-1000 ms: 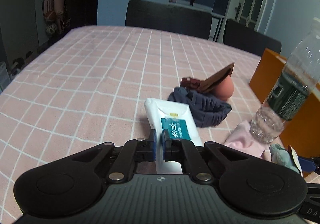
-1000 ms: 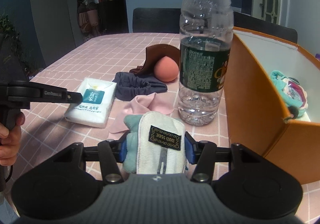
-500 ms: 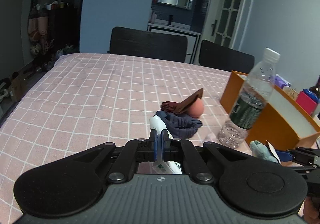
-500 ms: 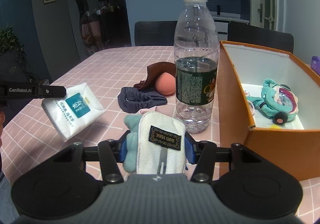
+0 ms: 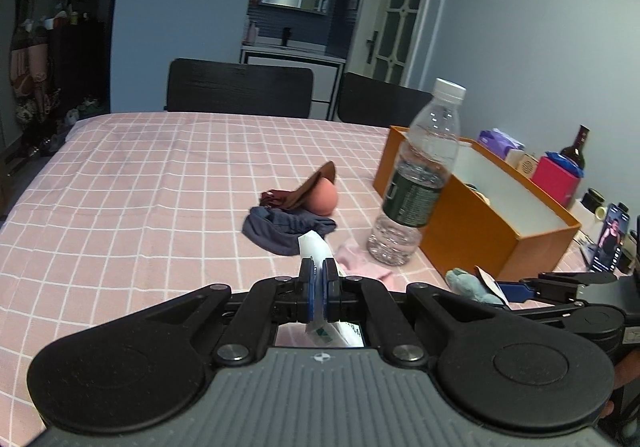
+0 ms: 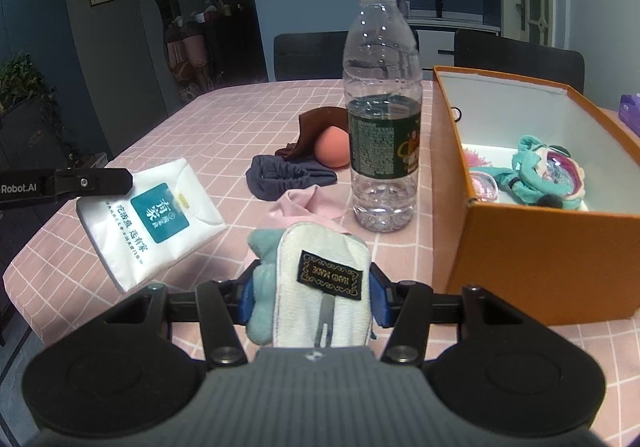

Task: Organize soft objects
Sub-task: 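Close the left tool on the white tissue pack and lift it, then carry the tissue pack with the left tool while the right tool carries the plush over the box, then open the left tool dropping the tissue pack while the right tool releases the plush into the box, then withdraw both tools from the orange box, then close the right tool on the pink cloth while the left tool grasps the navy headband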

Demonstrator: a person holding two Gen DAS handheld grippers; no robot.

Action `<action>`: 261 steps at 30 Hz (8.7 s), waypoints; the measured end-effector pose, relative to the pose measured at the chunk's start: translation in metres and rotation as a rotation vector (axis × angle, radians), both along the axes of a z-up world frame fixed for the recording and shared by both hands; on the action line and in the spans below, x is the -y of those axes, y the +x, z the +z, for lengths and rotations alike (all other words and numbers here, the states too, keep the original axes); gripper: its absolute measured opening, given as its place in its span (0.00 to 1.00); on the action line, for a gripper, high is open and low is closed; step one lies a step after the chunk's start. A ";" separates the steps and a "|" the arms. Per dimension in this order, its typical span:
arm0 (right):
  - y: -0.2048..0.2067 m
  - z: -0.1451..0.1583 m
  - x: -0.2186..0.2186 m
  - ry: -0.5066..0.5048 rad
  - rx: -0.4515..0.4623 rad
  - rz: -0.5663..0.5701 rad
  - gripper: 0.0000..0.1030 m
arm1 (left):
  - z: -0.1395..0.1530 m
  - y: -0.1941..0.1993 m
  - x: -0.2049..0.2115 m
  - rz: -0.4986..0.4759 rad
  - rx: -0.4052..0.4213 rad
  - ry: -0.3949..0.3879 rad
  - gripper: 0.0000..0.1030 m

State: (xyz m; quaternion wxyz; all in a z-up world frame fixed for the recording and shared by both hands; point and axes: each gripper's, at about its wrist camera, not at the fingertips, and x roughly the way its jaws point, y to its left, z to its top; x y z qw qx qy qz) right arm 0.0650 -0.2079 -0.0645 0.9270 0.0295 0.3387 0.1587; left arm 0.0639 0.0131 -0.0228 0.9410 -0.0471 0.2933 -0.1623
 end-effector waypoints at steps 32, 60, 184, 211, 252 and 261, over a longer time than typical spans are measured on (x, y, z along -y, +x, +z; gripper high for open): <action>-0.004 -0.048 0.004 0.043 -0.108 0.012 0.51 | -0.069 0.011 0.038 -0.111 -0.309 -0.031 0.79; -0.002 -0.055 0.036 0.237 -0.155 0.015 0.53 | -0.091 0.010 0.087 -0.003 -0.203 0.251 0.76; 0.071 0.069 0.152 -0.305 -0.017 -0.160 0.67 | 0.020 0.058 0.278 -0.544 0.265 0.797 0.88; -0.036 0.037 0.057 -0.113 0.128 -0.144 0.71 | 0.001 0.004 0.117 -0.312 0.237 0.353 0.84; 0.119 -0.057 -0.071 -0.115 -0.097 0.039 0.71 | -0.062 0.096 0.003 -0.156 -0.015 0.307 0.81; 0.124 -0.061 -0.078 -0.156 -0.048 0.060 0.11 | -0.065 0.114 0.014 -0.181 -0.033 0.323 0.81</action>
